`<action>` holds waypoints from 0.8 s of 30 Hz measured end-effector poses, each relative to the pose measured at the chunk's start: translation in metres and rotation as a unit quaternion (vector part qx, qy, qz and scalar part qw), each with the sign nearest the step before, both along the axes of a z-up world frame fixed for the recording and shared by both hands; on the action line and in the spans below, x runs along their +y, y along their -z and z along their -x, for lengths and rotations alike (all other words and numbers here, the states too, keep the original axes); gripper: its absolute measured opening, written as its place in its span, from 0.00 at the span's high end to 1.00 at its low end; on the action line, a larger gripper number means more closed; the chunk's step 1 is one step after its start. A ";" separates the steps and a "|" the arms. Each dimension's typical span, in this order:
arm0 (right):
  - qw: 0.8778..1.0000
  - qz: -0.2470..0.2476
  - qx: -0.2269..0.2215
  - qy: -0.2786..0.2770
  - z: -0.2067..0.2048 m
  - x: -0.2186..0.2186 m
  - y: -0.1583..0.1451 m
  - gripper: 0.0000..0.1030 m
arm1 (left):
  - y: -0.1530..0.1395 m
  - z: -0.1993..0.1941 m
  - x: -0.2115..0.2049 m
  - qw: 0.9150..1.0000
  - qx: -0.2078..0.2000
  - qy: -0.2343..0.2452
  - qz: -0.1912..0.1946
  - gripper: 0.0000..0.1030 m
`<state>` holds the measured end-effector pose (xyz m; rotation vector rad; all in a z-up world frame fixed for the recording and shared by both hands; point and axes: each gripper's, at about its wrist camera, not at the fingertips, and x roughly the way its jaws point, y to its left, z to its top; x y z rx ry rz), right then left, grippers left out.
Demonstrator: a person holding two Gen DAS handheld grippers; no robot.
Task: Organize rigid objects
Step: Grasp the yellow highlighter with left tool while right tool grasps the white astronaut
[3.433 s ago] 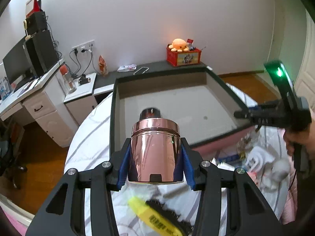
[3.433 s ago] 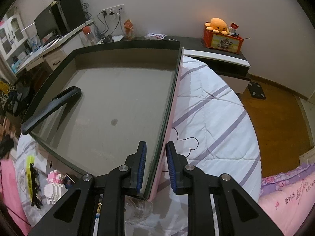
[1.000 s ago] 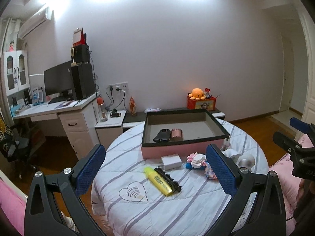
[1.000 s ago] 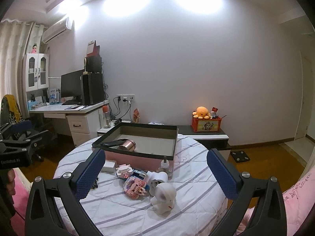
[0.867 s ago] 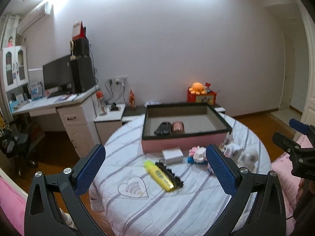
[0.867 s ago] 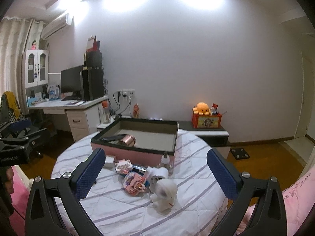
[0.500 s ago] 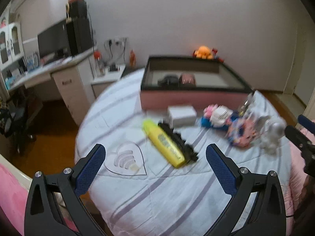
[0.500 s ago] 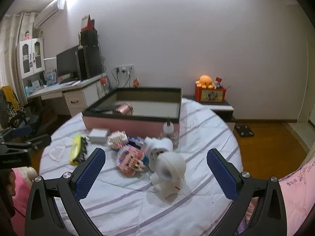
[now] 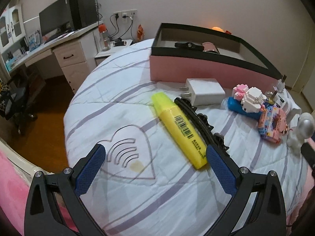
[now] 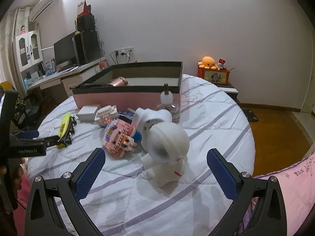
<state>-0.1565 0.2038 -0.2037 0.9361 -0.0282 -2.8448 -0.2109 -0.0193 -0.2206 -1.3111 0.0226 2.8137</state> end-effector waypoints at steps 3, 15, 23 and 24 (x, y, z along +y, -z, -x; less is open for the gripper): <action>1.000 0.002 -0.007 -0.002 0.002 0.000 0.004 0.00 | 0.005 0.007 0.009 1.000 -0.015 0.010 0.014 0.00; 1.000 0.008 -0.019 -0.009 0.004 0.003 0.013 0.00 | 0.007 0.010 -0.030 1.000 -0.019 -0.004 0.011 0.00; 1.000 0.016 -0.025 -0.008 0.012 0.004 0.020 0.00 | 0.011 0.021 -0.034 1.000 -0.002 0.006 0.006 0.03; 1.000 0.019 -0.021 -0.003 0.014 0.006 0.018 0.00 | 0.010 0.024 -0.033 1.000 0.004 0.009 0.002 0.08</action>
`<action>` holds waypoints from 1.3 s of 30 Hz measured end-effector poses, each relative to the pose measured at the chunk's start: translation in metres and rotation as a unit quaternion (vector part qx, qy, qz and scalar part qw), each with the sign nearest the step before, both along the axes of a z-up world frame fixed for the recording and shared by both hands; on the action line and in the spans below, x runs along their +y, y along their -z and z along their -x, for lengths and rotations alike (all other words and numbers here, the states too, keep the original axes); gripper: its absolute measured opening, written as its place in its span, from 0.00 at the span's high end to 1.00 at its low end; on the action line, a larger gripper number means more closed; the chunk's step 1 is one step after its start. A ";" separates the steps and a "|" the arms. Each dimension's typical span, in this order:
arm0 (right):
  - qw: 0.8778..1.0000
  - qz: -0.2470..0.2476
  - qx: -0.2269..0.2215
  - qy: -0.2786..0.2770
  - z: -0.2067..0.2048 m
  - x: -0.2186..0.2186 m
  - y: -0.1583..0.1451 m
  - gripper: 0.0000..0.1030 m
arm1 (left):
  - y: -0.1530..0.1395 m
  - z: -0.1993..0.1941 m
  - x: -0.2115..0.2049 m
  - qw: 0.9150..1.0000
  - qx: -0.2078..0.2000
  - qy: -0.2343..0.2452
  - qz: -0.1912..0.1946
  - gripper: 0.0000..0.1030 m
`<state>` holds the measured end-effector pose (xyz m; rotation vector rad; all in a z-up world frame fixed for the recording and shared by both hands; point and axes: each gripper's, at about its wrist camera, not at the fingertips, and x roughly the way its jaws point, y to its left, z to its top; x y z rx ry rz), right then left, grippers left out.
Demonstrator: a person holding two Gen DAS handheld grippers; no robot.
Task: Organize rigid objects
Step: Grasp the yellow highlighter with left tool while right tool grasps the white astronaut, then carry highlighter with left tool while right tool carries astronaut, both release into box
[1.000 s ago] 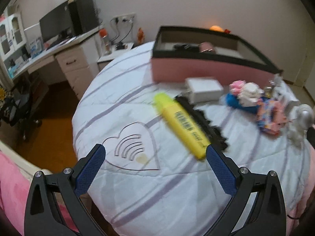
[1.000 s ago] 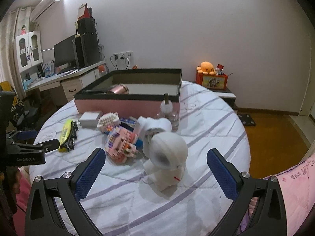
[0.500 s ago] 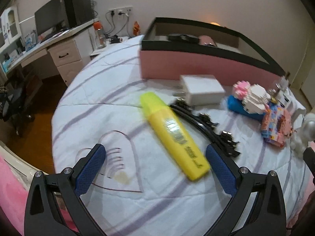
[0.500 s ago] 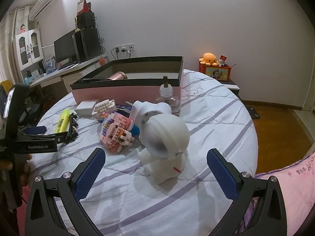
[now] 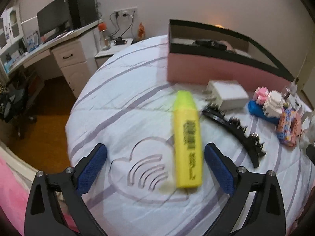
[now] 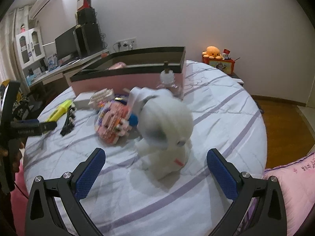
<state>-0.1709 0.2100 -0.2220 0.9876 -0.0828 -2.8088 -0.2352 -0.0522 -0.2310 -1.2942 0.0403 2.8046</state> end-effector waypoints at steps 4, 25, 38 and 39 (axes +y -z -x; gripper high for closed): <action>1.000 0.011 0.001 0.008 0.013 0.006 -0.003 0.00 | -0.003 0.005 0.003 1.000 0.019 0.016 0.002 0.42; 1.000 0.023 0.006 -0.014 0.015 0.008 -0.032 0.40 | -0.043 -0.011 0.005 0.984 0.033 0.105 -0.142 0.74; 0.998 0.026 0.039 -0.052 0.055 -0.003 -0.075 0.49 | -0.108 0.013 0.065 0.969 0.086 0.190 -0.131 0.74; 0.998 0.021 0.038 -0.054 0.058 -0.005 -0.077 0.50 | -0.111 0.021 0.072 0.968 0.085 0.196 -0.131 0.74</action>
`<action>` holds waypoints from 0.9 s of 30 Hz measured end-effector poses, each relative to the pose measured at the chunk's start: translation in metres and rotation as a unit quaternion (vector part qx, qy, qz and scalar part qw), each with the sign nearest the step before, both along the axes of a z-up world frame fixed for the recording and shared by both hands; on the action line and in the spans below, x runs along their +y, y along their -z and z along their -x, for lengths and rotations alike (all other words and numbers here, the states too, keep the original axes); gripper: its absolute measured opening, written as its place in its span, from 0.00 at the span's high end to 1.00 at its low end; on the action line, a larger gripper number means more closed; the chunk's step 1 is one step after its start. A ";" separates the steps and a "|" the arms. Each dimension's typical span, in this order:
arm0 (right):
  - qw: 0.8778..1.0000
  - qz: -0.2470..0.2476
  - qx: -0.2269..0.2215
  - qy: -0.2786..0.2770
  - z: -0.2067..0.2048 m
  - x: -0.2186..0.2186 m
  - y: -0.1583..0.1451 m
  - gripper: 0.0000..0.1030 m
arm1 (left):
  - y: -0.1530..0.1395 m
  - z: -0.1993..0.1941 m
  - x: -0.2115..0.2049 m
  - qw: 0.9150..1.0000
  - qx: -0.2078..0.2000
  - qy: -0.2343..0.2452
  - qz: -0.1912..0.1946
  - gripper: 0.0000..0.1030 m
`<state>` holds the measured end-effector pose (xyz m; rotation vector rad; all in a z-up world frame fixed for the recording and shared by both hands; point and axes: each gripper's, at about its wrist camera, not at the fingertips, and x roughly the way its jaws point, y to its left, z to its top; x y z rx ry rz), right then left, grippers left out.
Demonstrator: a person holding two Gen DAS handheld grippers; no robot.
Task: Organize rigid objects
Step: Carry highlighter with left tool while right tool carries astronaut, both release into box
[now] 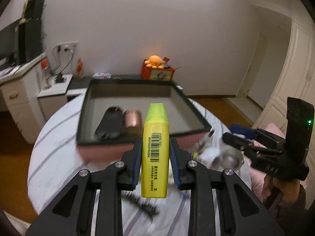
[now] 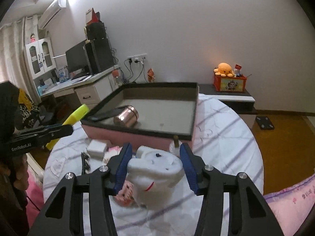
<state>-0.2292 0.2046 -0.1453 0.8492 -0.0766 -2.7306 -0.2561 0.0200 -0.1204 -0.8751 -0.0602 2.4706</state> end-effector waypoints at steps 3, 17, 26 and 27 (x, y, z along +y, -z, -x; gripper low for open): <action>1.000 0.000 -0.004 -0.013 0.018 -0.005 -0.004 0.56 | -0.002 0.018 0.017 1.000 -0.004 0.015 0.004 0.74; 0.999 0.009 -0.020 -0.045 0.002 -0.001 0.019 0.36 | 0.011 0.030 0.029 0.999 -0.010 0.036 0.030 0.74; 0.998 -0.031 -0.042 -0.043 -0.050 -0.020 0.051 0.36 | 0.015 0.006 0.015 0.999 -0.014 0.034 0.033 0.74; 0.998 -0.038 -0.044 -0.034 -0.050 -0.020 0.056 0.35 | 0.014 0.004 0.015 0.999 -0.014 0.034 0.033 0.74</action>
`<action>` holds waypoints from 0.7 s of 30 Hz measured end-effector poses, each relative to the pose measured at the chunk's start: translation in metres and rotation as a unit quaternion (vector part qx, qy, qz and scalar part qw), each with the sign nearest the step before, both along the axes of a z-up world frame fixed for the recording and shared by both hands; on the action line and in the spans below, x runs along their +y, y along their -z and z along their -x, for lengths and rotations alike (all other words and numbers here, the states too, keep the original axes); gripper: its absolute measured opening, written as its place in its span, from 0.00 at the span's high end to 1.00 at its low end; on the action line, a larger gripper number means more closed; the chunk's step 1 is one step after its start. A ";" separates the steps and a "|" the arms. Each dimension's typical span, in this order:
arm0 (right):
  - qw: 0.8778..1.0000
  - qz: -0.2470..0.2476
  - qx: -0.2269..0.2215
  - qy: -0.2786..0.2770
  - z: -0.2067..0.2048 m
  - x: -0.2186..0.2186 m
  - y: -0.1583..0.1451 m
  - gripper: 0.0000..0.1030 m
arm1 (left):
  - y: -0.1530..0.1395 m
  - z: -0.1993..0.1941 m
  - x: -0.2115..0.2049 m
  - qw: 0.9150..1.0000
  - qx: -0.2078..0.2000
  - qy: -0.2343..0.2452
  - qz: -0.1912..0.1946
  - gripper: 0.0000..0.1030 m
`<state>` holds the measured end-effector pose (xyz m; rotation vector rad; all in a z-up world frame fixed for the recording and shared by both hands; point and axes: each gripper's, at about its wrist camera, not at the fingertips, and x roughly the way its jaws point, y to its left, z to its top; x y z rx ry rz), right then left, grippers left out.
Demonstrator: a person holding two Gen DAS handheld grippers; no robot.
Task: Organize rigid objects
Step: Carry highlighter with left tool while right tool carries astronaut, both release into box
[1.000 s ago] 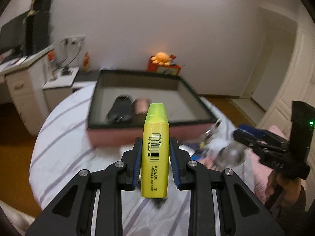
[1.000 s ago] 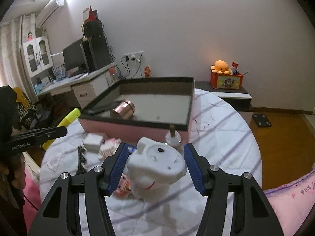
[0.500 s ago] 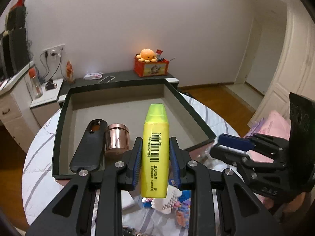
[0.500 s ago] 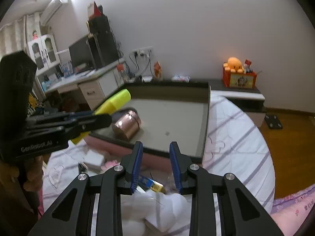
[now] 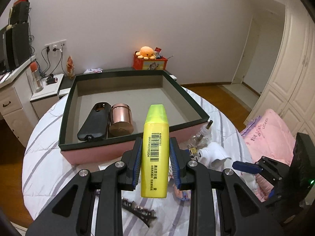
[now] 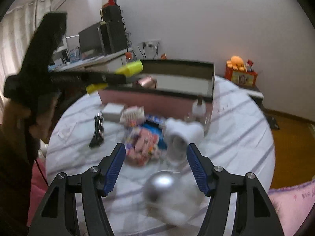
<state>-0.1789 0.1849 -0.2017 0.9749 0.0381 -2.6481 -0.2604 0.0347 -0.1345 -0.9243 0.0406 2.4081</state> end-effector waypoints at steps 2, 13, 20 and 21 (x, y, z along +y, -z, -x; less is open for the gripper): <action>1.000 -0.019 0.016 0.016 -0.005 -0.001 -0.001 0.35 | -0.001 -0.005 0.000 1.000 0.001 0.006 0.001 0.74; 0.997 -0.007 0.001 0.078 -0.015 0.034 0.022 0.23 | 0.000 -0.015 0.006 1.000 -0.003 0.022 0.002 0.74; 0.996 0.035 -0.006 0.081 -0.008 0.063 0.032 0.61 | 0.000 -0.015 0.012 1.000 -0.003 0.025 0.005 0.74; 0.996 0.042 -0.011 0.078 -0.006 0.065 0.031 0.61 | 0.001 -0.014 0.013 1.000 -0.003 0.025 0.007 0.74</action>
